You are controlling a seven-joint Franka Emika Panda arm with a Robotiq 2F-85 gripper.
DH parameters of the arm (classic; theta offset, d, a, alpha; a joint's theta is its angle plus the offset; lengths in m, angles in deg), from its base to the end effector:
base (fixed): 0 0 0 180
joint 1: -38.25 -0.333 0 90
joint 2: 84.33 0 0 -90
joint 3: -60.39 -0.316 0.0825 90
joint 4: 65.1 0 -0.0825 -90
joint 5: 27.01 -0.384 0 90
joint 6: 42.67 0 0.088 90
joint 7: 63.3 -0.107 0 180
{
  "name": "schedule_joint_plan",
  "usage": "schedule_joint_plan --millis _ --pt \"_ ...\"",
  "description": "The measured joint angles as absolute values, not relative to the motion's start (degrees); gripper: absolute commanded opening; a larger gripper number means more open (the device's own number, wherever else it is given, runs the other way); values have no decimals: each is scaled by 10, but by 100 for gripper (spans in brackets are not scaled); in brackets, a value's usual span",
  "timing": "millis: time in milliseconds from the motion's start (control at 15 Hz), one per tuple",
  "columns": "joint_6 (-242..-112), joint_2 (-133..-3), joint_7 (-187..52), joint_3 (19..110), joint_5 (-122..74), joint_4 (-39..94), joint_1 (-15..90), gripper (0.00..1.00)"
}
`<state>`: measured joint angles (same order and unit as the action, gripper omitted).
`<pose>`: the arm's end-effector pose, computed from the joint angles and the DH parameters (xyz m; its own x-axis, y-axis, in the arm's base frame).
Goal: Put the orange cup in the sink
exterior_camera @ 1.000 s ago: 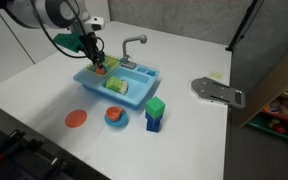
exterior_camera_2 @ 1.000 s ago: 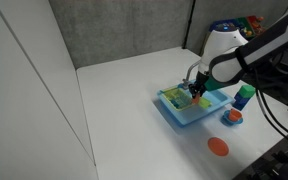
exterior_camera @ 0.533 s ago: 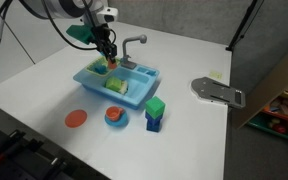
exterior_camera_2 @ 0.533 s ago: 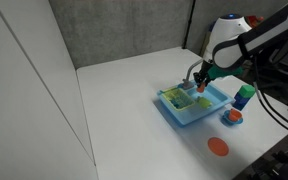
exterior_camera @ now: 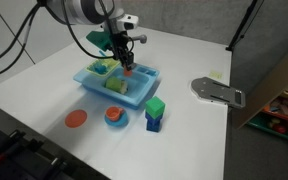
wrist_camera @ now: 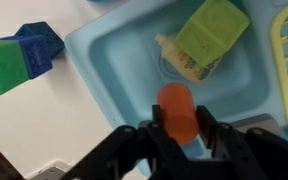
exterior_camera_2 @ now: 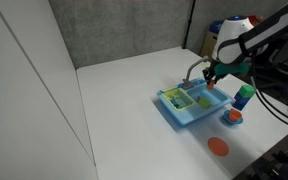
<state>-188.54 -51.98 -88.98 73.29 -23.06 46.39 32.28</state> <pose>0.6216 -0.0695 0.1987 0.8870 -0.4498 0.1042 -0.4605 -0.8784 0.1276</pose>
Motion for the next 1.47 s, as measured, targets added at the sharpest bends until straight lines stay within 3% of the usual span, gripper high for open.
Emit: schedule_joint_plan --millis 867,933,1000,1333,1467 --pt "-1878 -388 -892 738 -258 366 365 13" --pt "-1878 -382 -892 738 -262 361 365 63" --pt "-1877 -377 -892 738 -265 357 365 64" --pt "-1876 -372 -892 738 -272 349 365 99" --pt "-1874 -381 -891 740 -272 349 365 100"
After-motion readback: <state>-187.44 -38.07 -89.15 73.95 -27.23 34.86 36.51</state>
